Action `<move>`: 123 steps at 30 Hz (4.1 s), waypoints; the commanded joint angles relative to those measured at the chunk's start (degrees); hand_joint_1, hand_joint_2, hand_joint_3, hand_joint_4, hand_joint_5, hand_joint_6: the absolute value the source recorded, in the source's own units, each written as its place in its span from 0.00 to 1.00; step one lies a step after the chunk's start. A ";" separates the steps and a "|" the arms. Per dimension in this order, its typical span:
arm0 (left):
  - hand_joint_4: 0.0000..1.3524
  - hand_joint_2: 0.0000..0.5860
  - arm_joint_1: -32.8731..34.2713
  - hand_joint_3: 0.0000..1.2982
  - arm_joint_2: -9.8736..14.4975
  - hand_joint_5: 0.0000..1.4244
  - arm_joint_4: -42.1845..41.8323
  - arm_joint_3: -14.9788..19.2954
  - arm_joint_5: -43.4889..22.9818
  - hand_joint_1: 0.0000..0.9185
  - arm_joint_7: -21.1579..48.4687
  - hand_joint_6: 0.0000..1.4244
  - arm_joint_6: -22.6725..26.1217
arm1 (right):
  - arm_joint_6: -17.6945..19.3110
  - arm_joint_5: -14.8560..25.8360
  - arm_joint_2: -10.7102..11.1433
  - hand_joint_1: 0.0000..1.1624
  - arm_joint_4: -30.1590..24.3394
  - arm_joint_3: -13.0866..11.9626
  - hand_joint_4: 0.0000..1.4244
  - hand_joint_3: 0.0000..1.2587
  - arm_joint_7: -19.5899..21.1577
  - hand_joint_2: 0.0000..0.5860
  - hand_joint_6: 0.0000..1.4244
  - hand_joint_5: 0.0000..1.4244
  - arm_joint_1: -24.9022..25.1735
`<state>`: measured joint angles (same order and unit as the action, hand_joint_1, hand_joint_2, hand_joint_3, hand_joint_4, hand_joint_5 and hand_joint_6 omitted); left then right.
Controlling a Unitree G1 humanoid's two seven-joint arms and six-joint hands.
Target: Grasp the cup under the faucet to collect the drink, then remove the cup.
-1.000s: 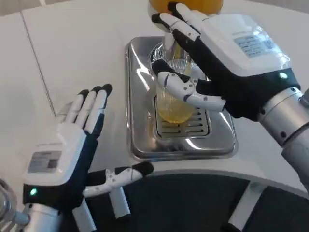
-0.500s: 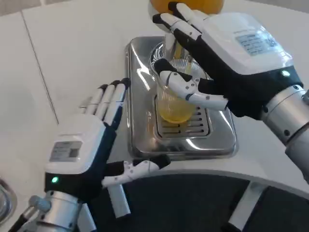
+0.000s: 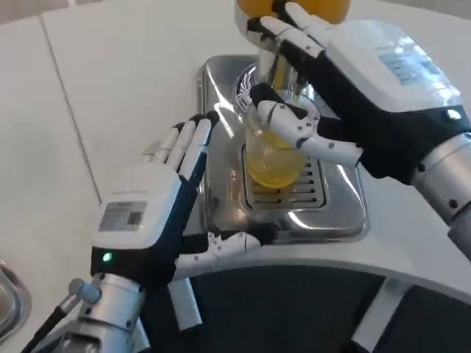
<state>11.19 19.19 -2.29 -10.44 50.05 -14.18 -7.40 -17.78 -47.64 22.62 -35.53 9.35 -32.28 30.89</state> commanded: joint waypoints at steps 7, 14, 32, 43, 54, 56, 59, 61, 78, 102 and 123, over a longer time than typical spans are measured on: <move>0.00 0.07 3.36 0.00 -0.43 0.03 3.17 -2.09 -0.71 0.07 -0.85 0.09 0.27 | -8.93 6.36 -4.74 0.10 -3.88 -7.64 0.00 0.04 1.77 0.87 0.03 0.00 -4.19; 0.00 0.08 2.85 0.00 0.78 0.03 3.24 -2.21 -1.45 0.08 -0.69 0.09 -0.32 | -17.54 11.63 -6.40 0.10 -7.50 -13.27 0.00 0.04 1.03 0.86 0.02 0.00 -5.80; 0.00 0.07 7.91 0.00 -0.59 0.05 9.73 -3.54 -4.25 0.09 -2.83 0.09 -1.44 | 1.31 19.76 6.42 0.18 -16.91 -18.68 0.00 0.03 1.77 0.84 0.02 0.00 -26.12; 0.00 0.07 10.02 0.00 -1.90 0.08 13.93 -3.78 -6.60 0.12 -6.29 0.11 -3.53 | 23.42 21.98 7.87 0.24 -12.36 -25.21 0.00 0.02 7.27 0.82 0.04 0.00 -45.02; 0.00 0.05 12.24 0.00 -3.00 0.08 17.61 -3.71 -9.98 0.16 -6.49 0.12 -5.82 | 34.62 20.36 7.91 0.25 -11.17 -28.49 0.00 0.00 8.37 0.81 0.02 0.00 -53.36; 0.00 0.05 13.14 0.00 -3.59 0.09 19.19 -3.81 -11.10 0.17 -6.81 0.13 -6.91 | 34.77 20.60 7.68 0.24 -11.55 -28.59 0.00 0.00 8.12 0.81 0.02 0.00 -53.98; 0.00 0.06 14.17 0.00 -4.29 0.10 20.95 -4.06 -11.85 0.18 -7.34 0.14 -7.96 | 34.65 20.96 7.43 0.24 -12.52 -28.57 0.00 0.00 7.66 0.80 0.02 0.00 -54.95; 0.00 0.06 14.96 0.00 -4.76 0.11 22.17 -4.28 -12.22 0.19 -7.66 0.15 -8.63 | 34.59 21.06 7.32 0.24 -13.15 -28.58 0.00 0.00 7.43 0.80 0.02 0.00 -55.63; 0.00 0.06 22.79 0.00 -8.47 0.15 34.53 -5.73 -12.93 0.25 -11.86 0.19 -12.78 | 31.91 21.10 6.19 0.23 -14.41 -27.73 0.00 0.00 6.64 0.76 0.02 0.00 -57.86; 0.01 0.08 28.98 0.00 -11.52 0.22 45.48 -7.02 -13.89 0.35 -17.64 0.27 -13.32 | 25.85 22.09 6.43 0.23 -16.63 -26.61 0.00 0.00 3.94 0.73 0.02 0.00 -55.55; 0.51 0.07 30.54 0.43 -18.83 0.69 47.58 -10.47 -11.65 0.55 -29.63 0.90 -5.65 | 21.57 23.55 6.44 0.24 -17.60 -28.55 0.00 0.00 3.19 0.73 0.03 0.01 -55.76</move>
<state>41.25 2.15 44.57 -19.81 37.12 -42.35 -14.02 4.62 -24.76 29.23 -52.30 -18.01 -28.69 -24.16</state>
